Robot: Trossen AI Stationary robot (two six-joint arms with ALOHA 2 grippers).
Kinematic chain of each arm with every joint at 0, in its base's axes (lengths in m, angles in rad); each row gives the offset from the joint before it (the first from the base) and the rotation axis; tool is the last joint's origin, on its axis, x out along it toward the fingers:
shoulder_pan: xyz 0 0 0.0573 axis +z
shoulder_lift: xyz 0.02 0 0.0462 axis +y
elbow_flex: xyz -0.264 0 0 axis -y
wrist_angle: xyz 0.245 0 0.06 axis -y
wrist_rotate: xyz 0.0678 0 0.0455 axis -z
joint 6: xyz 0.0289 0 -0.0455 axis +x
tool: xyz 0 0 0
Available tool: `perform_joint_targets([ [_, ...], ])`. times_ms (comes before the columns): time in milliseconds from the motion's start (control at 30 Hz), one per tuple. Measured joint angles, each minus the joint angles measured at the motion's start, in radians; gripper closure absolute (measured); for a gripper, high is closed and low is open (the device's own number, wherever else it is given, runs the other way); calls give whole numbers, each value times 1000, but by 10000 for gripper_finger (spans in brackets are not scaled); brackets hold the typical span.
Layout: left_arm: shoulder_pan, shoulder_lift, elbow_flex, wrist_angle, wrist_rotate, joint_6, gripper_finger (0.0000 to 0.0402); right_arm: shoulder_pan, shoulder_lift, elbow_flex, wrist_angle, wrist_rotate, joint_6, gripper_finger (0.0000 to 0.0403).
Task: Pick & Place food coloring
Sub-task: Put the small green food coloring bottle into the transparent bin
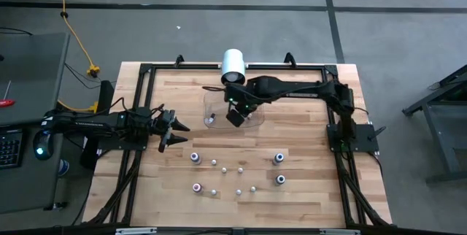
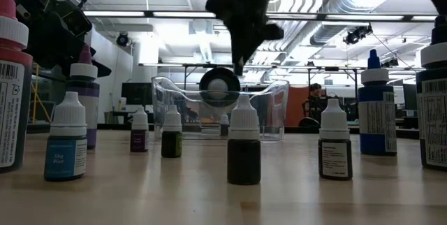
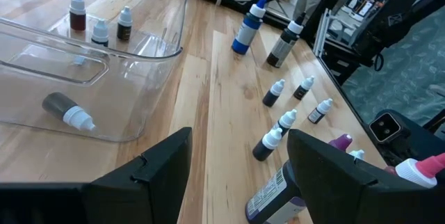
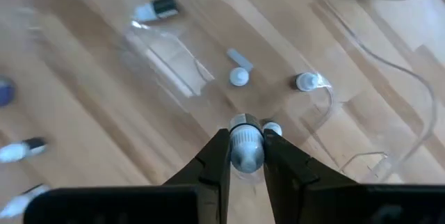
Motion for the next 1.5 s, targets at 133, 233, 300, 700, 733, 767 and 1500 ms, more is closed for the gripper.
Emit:
perform_joint_targets([
  [133,0,0,0,0,0,0,167,-26,51,0,5,-5,0,346],
  [233,0,0,0,0,0,0,167,-41,75,0,20,-4,-8,344],
  [300,0,0,0,0,0,0,167,-50,89,0,21,-4,-8,342],
  [700,0,0,0,0,0,0,167,-78,100,-166,229,-80,37,338],
  [733,0,0,0,0,0,0,167,-80,101,-175,237,-80,37,338],
  [767,0,0,0,0,0,0,167,-81,101,-182,242,-80,37,339],
  [1500,0,0,0,0,0,0,167,-120,101,-214,232,-105,7,335],
])
